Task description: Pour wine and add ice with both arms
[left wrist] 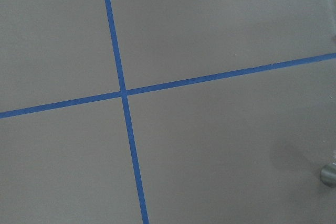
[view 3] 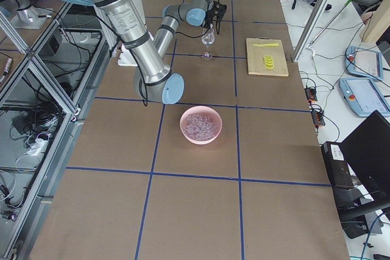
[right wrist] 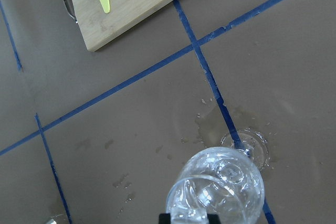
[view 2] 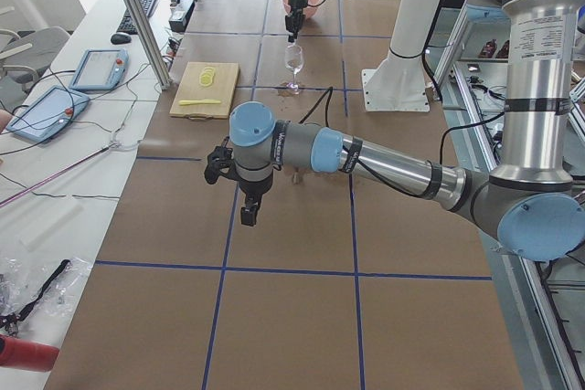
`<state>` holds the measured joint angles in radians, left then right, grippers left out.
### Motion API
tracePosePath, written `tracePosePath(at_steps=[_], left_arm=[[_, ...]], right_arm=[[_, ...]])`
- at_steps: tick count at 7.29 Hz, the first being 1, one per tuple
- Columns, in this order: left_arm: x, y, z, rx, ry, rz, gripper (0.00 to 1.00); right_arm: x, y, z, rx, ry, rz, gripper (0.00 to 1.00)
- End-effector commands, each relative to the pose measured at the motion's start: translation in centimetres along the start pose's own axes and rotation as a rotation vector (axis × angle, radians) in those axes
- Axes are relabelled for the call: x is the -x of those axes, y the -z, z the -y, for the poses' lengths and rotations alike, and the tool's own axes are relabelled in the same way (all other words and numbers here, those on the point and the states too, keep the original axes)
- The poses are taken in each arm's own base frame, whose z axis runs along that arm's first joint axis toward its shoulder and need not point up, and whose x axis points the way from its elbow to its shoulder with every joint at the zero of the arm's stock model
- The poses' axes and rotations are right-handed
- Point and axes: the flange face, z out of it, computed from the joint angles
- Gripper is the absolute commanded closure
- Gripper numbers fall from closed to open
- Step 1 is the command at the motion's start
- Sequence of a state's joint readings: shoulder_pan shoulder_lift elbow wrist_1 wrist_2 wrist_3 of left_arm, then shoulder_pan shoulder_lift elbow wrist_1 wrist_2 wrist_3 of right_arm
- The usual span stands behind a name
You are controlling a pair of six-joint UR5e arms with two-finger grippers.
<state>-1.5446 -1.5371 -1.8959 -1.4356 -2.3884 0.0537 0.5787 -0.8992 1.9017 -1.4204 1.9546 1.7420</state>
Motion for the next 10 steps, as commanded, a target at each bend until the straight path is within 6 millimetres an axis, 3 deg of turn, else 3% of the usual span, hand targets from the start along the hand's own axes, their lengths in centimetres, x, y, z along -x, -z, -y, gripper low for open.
tracePosePath(at_steps=[1,2,3,5,6,8,10], left_arm=[[0.0,0.0,0.0,0.000,0.000,0.000,0.00],[0.0,0.1,0.0,-0.002,0.000,0.002,0.00],[0.1,0.1,0.0,-0.001,0.001,0.000,0.00],[0.0,0.0,0.0,0.000,0.002,0.000,0.00],[0.0,0.0,0.1,0.000,0.002,0.000,0.00],[-0.1,0.1,0.2,-0.003,-0.002,0.000,0.00],[-0.1,0.2,0.5,-0.030,-0.026,0.003,0.00]], right_arm=[[0.0,-0.2,-0.4,0.007,0.003,-0.002,0.84],[0.1,-0.3,-0.4,0.007,0.002,-0.003,0.13],[0.1,-0.3,-0.4,0.007,0.002,-0.003,0.01],[-0.4,-0.1,0.2,0.000,0.003,-0.008,0.00],[-2.1,0.9,2.7,-0.021,-0.019,-0.020,0.00],[-10.0,2.9,9.7,-0.056,0.083,-0.108,0.00],[-20.4,9.1,19.5,-0.043,0.166,-0.185,0.00]])
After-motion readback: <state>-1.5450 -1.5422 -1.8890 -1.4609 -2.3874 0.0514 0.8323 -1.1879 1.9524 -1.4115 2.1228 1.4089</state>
